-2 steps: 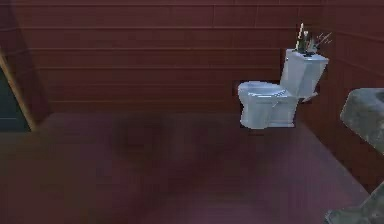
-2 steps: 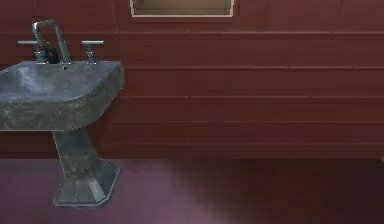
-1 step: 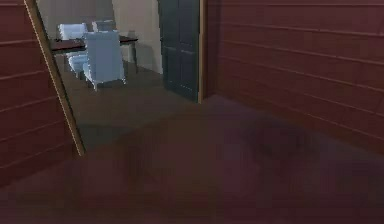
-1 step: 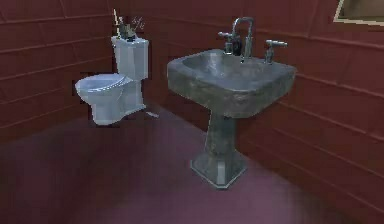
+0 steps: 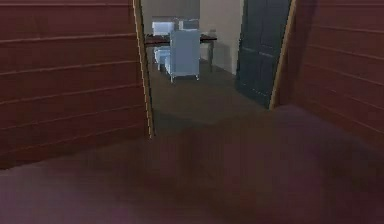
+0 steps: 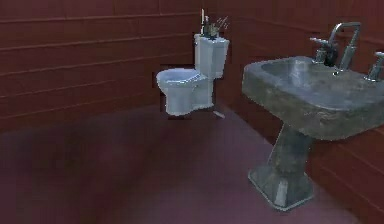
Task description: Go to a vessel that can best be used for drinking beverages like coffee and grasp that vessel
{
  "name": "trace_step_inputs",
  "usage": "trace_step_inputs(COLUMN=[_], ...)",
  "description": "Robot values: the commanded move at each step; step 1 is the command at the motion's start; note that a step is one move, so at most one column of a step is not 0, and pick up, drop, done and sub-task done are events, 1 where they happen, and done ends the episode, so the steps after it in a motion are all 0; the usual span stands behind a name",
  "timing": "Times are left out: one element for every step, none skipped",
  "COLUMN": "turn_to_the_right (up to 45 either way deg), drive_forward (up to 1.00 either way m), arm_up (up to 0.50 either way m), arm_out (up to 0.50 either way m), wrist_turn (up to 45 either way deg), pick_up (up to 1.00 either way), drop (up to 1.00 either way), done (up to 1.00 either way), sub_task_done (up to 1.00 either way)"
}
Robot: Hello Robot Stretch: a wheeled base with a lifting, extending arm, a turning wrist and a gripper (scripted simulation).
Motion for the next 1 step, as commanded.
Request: trace_step_inputs(turn_to_the_right=[0.0], drive_forward=[1.0], arm_up=[0.0], arm_out=[0.0], wrist_turn=[0.0], pick_up=[0.0], drop=[0.0], done=[0.0], sub_task_done=[0.0])
